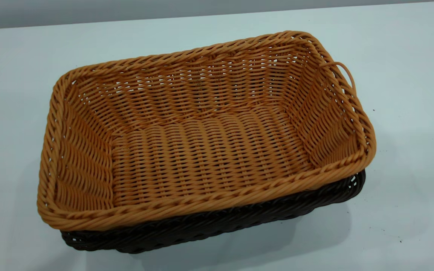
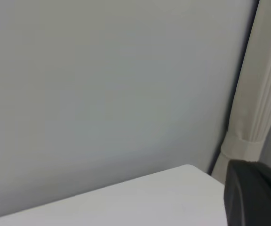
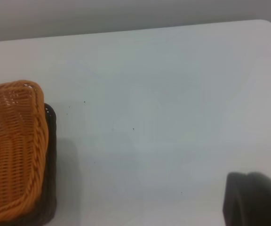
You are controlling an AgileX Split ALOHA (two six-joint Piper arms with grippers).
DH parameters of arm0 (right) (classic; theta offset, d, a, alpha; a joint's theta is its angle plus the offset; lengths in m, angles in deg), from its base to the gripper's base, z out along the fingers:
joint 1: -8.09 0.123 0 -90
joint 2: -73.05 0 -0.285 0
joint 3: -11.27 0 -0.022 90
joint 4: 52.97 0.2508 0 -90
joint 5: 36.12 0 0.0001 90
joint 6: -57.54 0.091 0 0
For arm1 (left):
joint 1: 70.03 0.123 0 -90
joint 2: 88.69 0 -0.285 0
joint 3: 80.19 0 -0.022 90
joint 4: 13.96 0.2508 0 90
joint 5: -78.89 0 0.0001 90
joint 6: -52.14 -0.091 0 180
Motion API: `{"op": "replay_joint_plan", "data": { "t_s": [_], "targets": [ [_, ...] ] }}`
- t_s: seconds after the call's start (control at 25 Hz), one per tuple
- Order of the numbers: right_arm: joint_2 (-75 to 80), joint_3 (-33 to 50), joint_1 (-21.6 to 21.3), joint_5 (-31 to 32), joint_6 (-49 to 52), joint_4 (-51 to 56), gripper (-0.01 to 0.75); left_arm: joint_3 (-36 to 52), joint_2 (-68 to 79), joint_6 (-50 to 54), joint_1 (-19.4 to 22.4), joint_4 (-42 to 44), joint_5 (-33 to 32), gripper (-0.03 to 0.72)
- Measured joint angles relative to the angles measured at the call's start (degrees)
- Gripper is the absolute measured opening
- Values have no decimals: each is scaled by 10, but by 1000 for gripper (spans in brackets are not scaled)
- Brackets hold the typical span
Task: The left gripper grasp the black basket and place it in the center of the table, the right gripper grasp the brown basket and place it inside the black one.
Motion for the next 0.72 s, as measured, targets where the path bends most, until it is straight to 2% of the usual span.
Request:
{"op": "replay_joint_plan", "data": {
  "t_s": [0.12, 0.28, 0.48, 0.64, 0.72],
  "targets": [
    [0, 0, 0, 1, 0, 0, 2, 0, 0, 2, 0, 63, -33, -1],
    [0, 0, 0, 1, 0, 0, 2, -1, 0, 62, 0, 210, -136, -1],
    [0, 0, 0, 1, 1, 0, 2, -1, 0, 233, 0, 455, -315, -1],
    [0, 0, 0, 1, 1, -1, 2, -7, -2, 409, 0, 604, -436, -1],
    [0, 0, 0, 1, 1, -1, 2, -16, -5, 480, 0, 652, -471, -1]
  ]
}}
